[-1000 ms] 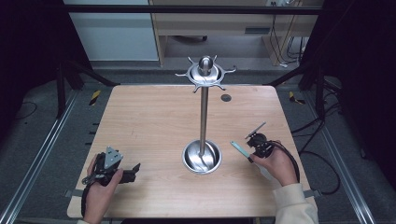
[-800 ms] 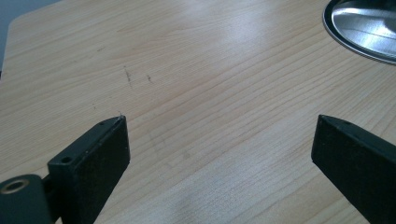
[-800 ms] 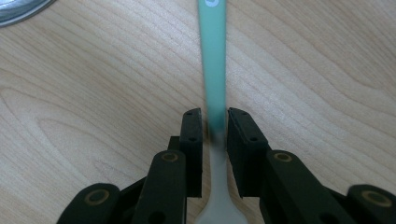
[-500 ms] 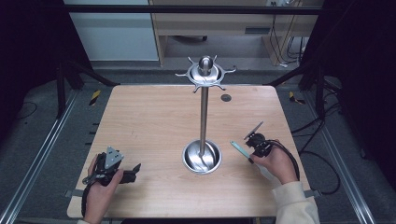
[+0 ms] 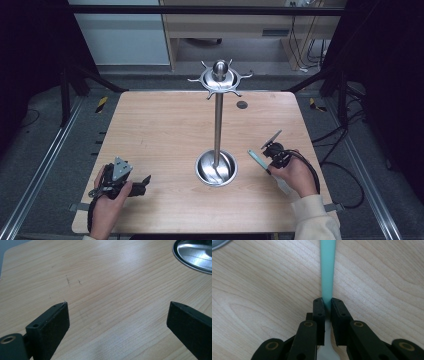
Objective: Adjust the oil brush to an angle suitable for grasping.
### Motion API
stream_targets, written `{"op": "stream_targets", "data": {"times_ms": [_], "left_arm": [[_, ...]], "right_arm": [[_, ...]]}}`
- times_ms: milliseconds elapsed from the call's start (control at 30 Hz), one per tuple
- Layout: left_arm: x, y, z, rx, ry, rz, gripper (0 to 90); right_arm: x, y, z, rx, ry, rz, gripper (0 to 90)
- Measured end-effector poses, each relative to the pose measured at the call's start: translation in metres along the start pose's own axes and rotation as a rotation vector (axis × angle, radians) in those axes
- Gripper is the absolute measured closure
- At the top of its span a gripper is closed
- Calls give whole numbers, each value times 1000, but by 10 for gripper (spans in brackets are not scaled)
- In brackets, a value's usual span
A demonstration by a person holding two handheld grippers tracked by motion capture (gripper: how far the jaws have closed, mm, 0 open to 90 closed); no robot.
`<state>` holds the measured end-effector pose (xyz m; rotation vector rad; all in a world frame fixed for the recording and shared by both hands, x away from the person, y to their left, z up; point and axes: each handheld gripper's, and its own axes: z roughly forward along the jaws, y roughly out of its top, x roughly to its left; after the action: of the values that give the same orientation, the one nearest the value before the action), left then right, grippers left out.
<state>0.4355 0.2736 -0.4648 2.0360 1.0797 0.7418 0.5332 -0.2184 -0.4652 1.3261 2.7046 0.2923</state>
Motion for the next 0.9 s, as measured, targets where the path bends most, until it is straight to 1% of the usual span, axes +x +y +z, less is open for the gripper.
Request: {"op": "stream_targets", "data": {"times_ms": [33, 67, 100, 133, 167, 200, 233, 267, 467, 533, 567, 700, 733, 767, 833, 900], "left_arm": [[0, 0, 0, 0, 0, -1, 41], [0, 0, 0, -1, 1, -1, 41], [0, 0, 0, 0, 1, 0, 41], [0, 0, 0, 0, 1, 0, 41], [0, 0, 0, -1, 1, -1, 41], [0, 0, 0, -1, 1, 0, 41], [0, 0, 0, -1, 2, 0, 41], [0, 0, 0, 0, 2, 0, 41], [0, 0, 0, -1, 2, 0, 40], [0, 0, 0, 0, 1, 1, 41], [0, 0, 0, -1, 1, 1, 41], [0, 0, 0, -2, 2, 0, 41], [0, 0, 0, -2, 2, 0, 41], [0, 0, 0, -1, 2, 1, 41], [0, 0, 0, 0, 1, 1, 41], [0, 0, 0, -1, 0, -1, 41]], "right_arm": [[0, 0, -2, -10, 4, 5, 824], [-1, -1, -5, -26, 4, -17, 824], [1, -1, -6, -29, 9, 16, 824], [-2, -2, -10, -54, 5, -6, 824], [-1, -2, -15, -62, 4, 15, 824], [-1, -3, -18, -75, 5, 12, 824], [0, -3, -23, -94, 8, 41, 824], [0, -3, -28, -109, 18, 59, 824], [-6, -8, -55, -264, 12, 79, 824], [-7, -11, -62, -308, 8, 85, 824], [-8, -12, -65, -321, 5, 83, 824], [-11, -17, -80, -408, 12, 103, 824], [-11, -17, -80, -408, 12, 103, 824], [-13, -20, -87, -454, 25, 105, 824], [-14, -22, -94, -483, 36, 112, 825], [-15, -24, -100, -511, 39, 108, 824]]}}
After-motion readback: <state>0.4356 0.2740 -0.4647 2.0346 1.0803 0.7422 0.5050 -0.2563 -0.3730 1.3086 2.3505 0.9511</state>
